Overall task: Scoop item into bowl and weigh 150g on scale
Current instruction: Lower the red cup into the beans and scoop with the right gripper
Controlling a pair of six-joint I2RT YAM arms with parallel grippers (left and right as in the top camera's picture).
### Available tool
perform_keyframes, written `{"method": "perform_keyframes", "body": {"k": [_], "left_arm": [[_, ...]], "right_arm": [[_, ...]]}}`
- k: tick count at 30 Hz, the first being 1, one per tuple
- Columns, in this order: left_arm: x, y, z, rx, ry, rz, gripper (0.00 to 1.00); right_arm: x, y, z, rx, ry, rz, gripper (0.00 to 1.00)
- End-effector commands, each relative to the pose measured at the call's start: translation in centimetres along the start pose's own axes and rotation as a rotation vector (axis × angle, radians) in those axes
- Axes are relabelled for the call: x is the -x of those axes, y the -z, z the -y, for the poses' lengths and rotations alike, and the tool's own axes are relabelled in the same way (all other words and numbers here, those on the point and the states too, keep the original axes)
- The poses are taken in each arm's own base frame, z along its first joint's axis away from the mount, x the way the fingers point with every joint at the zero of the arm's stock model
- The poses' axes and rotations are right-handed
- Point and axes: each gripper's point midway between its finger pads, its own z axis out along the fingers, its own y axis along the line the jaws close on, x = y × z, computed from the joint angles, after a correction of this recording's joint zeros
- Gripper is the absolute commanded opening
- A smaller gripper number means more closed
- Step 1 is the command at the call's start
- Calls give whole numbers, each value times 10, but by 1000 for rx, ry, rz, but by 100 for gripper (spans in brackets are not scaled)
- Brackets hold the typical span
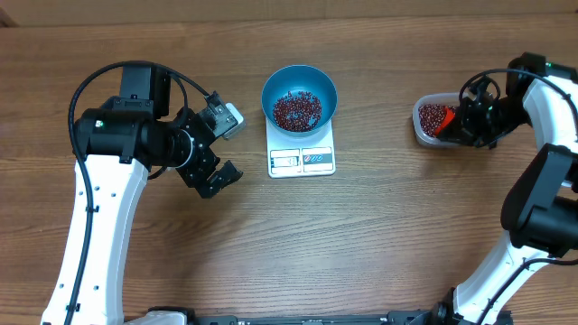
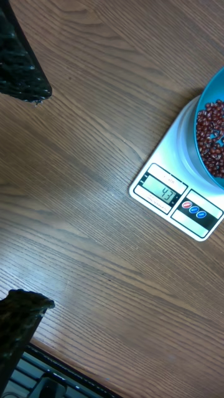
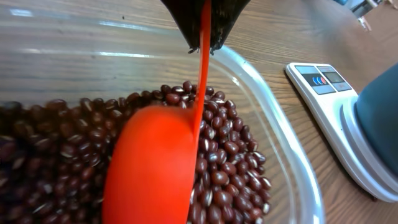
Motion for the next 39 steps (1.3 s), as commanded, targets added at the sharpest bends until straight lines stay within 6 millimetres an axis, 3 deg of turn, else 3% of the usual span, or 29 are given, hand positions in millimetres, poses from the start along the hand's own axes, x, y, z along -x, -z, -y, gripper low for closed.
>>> {"method": "perform_keyframes", "body": {"k": [1, 12, 28, 39], "left_arm": [[6, 9, -1, 21, -4, 24, 100], [5, 8, -1, 21, -3, 23, 100], [5, 8, -1, 21, -3, 23, 100], [5, 8, -1, 21, -3, 23, 100]], "right_arm": [[0, -6, 0, 28, -5, 1, 4], [12, 2, 28, -57, -177, 58, 4], [8, 2, 13, 30, -149, 37, 4], [7, 8, 33, -19, -203, 44, 4]]}}
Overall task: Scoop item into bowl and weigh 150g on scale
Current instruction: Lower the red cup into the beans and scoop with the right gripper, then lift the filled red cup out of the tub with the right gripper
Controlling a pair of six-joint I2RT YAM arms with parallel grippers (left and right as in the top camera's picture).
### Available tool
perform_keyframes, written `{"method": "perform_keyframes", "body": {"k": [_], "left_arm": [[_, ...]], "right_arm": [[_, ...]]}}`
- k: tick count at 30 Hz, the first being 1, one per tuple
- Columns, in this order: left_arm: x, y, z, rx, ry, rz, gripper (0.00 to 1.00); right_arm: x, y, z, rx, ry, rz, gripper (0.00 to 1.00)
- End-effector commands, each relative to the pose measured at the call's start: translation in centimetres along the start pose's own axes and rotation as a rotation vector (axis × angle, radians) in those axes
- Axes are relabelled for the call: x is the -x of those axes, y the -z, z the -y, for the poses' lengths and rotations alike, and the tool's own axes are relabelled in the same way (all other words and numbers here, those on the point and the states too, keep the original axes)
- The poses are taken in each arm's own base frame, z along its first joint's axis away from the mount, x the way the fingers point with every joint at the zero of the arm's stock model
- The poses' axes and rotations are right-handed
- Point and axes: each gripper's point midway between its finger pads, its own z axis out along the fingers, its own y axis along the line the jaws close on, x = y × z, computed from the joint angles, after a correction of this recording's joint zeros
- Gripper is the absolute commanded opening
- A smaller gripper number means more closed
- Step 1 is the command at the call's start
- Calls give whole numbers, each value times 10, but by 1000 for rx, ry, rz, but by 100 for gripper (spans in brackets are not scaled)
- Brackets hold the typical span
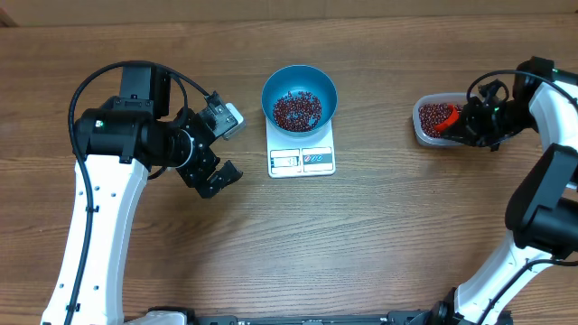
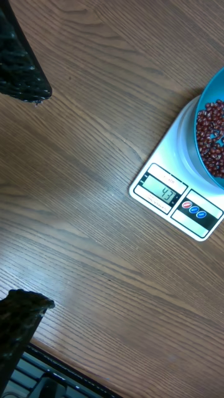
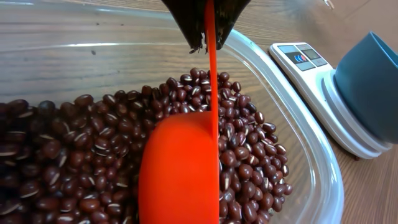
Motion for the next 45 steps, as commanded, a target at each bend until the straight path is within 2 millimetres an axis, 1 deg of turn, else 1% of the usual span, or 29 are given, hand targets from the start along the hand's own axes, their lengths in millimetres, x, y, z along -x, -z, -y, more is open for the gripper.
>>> {"method": "perform_keyframes", "body": {"k": [1, 4, 7, 12, 16, 22, 30, 35, 39, 45], "left_arm": [[5, 8, -1, 21, -3, 23, 100], [6, 9, -1, 21, -4, 24, 100], [5, 8, -1, 21, -3, 23, 99], [5, 8, -1, 21, -3, 23, 100], [6, 9, -1, 21, -4, 24, 100], [5, 8, -1, 21, -3, 23, 100], [5, 8, -1, 21, -3, 23, 100], [6, 9, -1, 21, -4, 24, 100], [5, 8, -1, 21, -3, 23, 100], [5, 8, -1, 21, -3, 23, 100]], "right_arm": [[0, 3, 21, -42, -50, 0, 4], [0, 7, 27, -39, -70, 2, 4], [0, 9, 26, -13, -78, 0, 4], [-4, 13, 12, 96, -39, -16, 3], [-6, 16, 12, 120, -33, -21, 4], [-12, 27, 1, 248, 36, -29, 4], [-11, 39, 12, 290, 12, -8, 4], [-14, 48, 3, 383, 63, 3, 4], [-16, 51, 5, 394, 60, 3, 4], [-21, 55, -1, 433, 76, -5, 4]]}}
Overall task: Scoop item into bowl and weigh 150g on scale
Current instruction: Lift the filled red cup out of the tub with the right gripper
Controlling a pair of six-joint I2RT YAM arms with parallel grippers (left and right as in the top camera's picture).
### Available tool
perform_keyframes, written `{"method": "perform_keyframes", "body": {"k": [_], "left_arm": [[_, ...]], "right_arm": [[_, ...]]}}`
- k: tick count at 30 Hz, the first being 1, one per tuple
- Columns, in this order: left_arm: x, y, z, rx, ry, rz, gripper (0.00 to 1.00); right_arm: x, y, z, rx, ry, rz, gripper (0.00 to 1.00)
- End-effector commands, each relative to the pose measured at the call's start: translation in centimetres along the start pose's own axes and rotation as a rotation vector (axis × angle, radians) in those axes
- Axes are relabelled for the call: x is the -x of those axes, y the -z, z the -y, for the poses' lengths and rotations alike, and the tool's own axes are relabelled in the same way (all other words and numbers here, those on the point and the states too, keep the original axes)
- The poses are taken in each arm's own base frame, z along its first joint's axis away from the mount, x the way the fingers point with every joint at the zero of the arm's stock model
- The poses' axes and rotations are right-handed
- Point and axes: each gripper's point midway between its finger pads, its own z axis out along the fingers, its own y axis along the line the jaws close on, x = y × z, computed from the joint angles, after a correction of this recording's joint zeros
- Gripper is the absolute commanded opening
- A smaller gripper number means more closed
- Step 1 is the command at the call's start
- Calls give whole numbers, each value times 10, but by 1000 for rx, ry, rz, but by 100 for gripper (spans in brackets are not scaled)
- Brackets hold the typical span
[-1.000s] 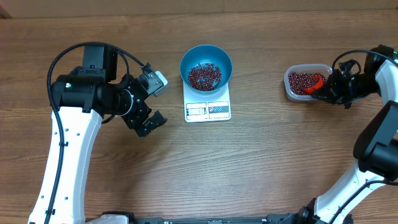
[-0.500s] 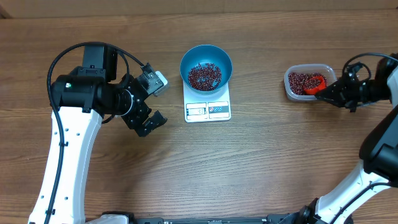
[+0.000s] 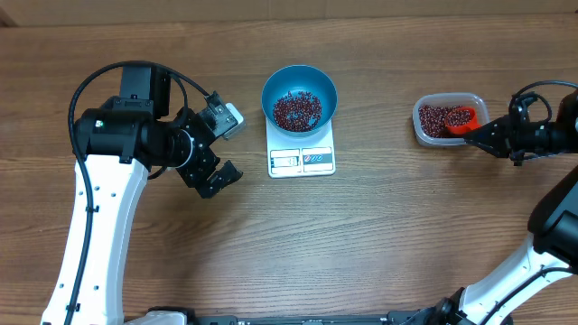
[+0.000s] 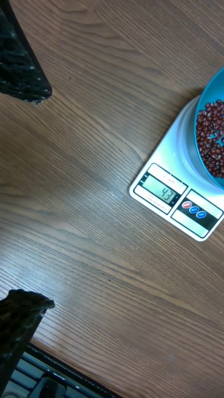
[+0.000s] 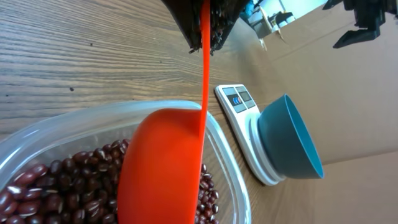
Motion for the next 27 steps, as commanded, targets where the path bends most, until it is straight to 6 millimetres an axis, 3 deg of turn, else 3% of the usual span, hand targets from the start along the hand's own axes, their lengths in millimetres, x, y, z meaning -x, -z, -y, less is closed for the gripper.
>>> {"method": "perform_keyframes", "body": {"k": [1, 16, 27], "left_arm": [[5, 8, -1, 21, -3, 23, 99], [5, 8, -1, 21, -3, 23, 100], [5, 8, -1, 21, -3, 23, 100]], "right_arm": [[-1, 0, -10, 75, 46, 6, 4], [-9, -7, -44, 213, 66, -20, 4], [-26, -48, -96, 315, 142, -118, 4]]}}
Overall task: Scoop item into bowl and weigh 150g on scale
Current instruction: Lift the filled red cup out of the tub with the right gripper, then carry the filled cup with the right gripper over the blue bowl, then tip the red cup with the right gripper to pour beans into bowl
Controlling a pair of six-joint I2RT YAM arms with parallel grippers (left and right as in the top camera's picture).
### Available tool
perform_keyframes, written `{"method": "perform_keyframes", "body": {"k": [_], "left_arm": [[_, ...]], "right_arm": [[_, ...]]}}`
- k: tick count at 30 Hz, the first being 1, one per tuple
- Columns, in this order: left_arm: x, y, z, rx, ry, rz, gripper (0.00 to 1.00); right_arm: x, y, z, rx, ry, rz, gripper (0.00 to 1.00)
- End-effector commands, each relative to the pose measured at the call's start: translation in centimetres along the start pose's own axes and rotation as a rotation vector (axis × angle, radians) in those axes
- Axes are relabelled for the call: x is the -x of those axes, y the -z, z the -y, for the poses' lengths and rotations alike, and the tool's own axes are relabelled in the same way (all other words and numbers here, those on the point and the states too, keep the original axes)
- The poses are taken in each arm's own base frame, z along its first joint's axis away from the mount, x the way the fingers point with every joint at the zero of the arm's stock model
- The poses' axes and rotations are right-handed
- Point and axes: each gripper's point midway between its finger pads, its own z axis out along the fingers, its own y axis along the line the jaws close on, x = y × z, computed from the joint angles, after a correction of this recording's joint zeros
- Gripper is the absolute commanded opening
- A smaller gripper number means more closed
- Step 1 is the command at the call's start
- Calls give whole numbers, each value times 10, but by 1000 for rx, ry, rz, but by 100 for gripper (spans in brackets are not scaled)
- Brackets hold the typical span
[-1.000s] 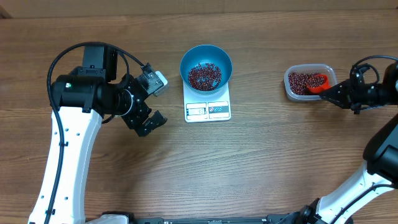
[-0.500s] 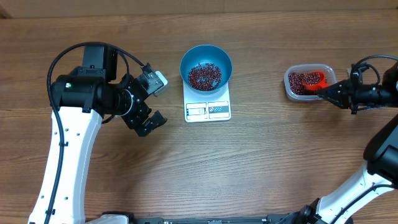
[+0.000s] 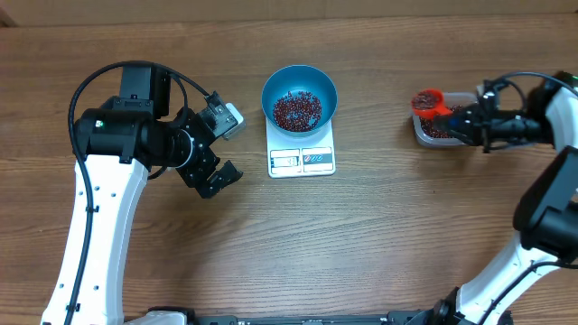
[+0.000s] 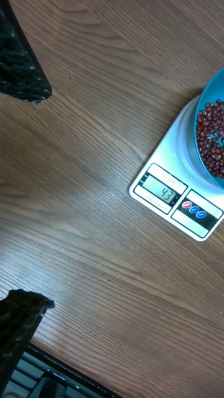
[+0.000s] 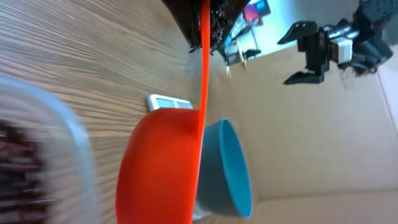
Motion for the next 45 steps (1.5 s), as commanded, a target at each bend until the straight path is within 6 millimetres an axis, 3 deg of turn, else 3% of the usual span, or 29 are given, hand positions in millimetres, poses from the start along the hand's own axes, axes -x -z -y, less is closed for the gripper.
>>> {"method": "perform_keyframes", "body": {"k": [1, 19, 24, 36, 45], "left_arm": [[6, 9, -1, 21, -3, 23, 100], [5, 8, -1, 21, -3, 23, 100], [5, 8, -1, 21, -3, 23, 100], [5, 8, -1, 21, -3, 23, 100], [5, 8, -1, 21, -3, 23, 100]], "right_arm": [[-1, -21, -23, 85, 40, -25, 4], [-35, -117, -116, 117, 305, -255, 4], [-31, -145, -103, -24, 324, -273, 4], [-26, -201, -80, -332, 556, -257, 4], [-19, -213, -96, -576, 714, -190, 4]]}}
